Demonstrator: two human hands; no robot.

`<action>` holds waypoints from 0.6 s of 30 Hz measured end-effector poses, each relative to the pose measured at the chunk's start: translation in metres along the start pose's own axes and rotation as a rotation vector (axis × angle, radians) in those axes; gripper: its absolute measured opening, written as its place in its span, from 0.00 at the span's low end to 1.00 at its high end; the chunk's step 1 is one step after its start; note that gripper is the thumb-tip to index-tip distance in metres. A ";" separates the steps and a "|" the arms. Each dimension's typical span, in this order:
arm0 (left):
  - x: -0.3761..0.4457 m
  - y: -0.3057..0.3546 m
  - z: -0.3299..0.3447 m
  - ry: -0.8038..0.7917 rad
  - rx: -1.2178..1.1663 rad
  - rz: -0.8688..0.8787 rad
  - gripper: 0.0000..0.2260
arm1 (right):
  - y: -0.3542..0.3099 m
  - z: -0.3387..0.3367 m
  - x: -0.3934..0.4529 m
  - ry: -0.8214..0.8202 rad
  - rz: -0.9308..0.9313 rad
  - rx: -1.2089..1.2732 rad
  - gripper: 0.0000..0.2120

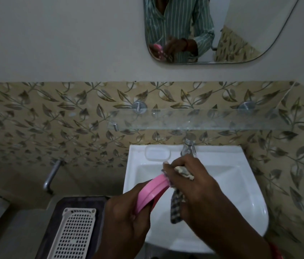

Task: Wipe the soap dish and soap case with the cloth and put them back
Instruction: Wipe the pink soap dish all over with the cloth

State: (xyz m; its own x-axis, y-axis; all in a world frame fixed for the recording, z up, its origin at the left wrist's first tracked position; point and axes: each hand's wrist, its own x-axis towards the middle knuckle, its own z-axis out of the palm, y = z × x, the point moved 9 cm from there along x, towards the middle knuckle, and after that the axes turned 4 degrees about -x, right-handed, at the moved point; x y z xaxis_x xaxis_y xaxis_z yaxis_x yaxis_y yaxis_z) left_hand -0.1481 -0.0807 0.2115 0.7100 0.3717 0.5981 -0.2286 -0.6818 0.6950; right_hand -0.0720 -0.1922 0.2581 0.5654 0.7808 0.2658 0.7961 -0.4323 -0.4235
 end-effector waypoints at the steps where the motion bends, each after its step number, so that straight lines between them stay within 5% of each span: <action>1: -0.001 -0.002 -0.001 0.010 0.004 -0.021 0.14 | 0.008 0.002 -0.001 0.001 0.039 -0.010 0.26; 5: -0.002 -0.006 -0.001 0.013 0.014 -0.034 0.13 | 0.005 0.003 -0.008 0.114 0.031 -0.125 0.27; 10: 0.002 0.008 0.001 0.015 -0.015 0.030 0.11 | -0.014 0.003 -0.016 0.220 -0.025 0.084 0.07; 15: -0.008 0.005 -0.008 0.164 -0.029 -0.034 0.12 | 0.006 0.000 -0.017 0.171 0.062 0.006 0.31; 18: -0.011 0.004 -0.011 0.239 -0.038 -0.040 0.08 | 0.010 0.005 -0.020 0.238 0.160 0.073 0.35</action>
State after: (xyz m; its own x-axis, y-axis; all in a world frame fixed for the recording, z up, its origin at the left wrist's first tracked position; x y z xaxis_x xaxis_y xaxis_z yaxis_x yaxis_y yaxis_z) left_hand -0.1645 -0.0806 0.2118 0.5419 0.5398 0.6442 -0.2316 -0.6409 0.7318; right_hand -0.0764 -0.2097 0.2448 0.7238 0.5739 0.3831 0.6804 -0.5011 -0.5348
